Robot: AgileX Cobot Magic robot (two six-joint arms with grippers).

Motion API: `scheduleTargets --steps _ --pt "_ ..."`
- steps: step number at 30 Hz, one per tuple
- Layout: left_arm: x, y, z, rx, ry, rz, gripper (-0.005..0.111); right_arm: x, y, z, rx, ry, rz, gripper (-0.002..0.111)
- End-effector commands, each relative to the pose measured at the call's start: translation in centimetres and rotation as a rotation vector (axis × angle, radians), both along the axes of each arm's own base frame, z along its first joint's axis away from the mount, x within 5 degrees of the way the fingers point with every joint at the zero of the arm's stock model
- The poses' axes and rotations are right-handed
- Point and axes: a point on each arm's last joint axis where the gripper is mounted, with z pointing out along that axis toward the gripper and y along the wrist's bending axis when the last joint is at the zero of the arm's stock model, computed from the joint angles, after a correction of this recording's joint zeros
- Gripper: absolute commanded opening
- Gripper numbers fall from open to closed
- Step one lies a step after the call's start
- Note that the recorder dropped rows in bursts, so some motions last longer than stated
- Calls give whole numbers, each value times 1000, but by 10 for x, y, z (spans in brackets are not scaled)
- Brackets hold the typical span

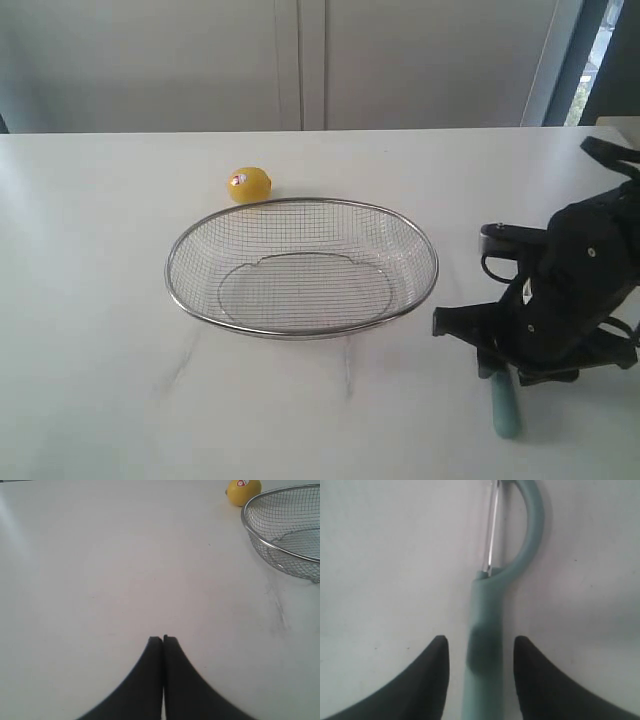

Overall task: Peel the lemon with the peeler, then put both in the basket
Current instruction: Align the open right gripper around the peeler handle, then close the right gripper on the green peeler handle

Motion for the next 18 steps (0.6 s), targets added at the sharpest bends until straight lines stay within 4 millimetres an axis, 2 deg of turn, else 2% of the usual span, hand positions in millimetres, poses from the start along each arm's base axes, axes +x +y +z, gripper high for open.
scheduleTargets --steps 1,18 --pt "0 -1 -1 -10 0 -7 0 0 -3 -7 -22 41 -9 41" --pt "0 -1 -1 -10 0 -7 0 0 -2 -7 -3 35 -34 41"
